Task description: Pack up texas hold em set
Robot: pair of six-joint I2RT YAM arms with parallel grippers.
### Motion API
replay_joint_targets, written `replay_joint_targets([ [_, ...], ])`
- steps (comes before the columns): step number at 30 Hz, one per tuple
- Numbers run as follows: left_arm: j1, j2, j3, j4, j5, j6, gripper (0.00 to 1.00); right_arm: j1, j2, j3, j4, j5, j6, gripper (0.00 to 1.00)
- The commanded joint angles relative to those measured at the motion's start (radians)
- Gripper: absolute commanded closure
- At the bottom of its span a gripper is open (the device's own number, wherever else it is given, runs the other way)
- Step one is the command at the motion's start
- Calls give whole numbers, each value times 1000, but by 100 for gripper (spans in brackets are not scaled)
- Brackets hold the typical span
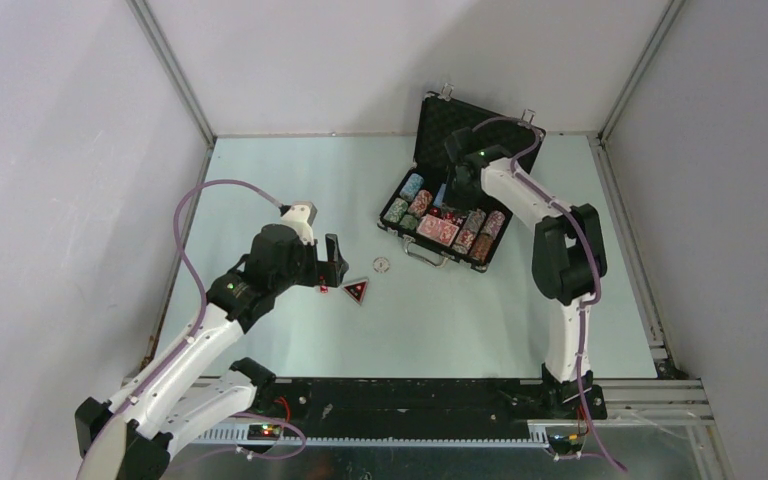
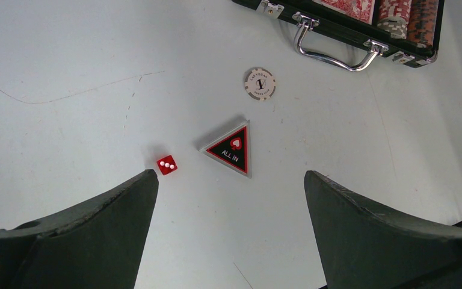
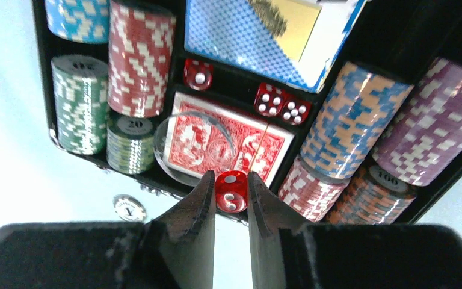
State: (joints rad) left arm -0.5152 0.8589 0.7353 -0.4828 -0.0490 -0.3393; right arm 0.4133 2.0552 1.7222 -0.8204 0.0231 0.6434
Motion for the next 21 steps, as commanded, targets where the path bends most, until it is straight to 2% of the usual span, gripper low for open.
replay_joint_targets([
  [1,-6,-3,29,8,-3,20,2,-29,30,87,8,30,46,85],
  [9,-6,-8,33,-5,-15,24,2,-33,105,125,95,41,173,85],
  [21,-6,-8,32,-11,-24,31,2,-40,174,153,84,71,200,85],
])
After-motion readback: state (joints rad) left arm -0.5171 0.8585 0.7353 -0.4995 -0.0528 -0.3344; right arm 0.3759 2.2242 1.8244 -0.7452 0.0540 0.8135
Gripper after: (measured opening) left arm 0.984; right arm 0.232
